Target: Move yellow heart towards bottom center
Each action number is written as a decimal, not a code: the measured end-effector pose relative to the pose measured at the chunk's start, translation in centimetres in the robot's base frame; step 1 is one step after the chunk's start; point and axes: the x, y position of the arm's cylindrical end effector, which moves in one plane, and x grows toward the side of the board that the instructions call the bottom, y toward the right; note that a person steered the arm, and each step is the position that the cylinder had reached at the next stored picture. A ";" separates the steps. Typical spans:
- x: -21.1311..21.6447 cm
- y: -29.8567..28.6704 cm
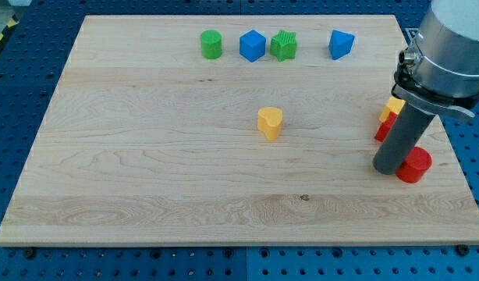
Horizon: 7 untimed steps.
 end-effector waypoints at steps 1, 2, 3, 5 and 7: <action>0.6 -6.9; 1.0 -16.1; -2.0 -22.5; -14.9 -23.9; -14.4 -23.0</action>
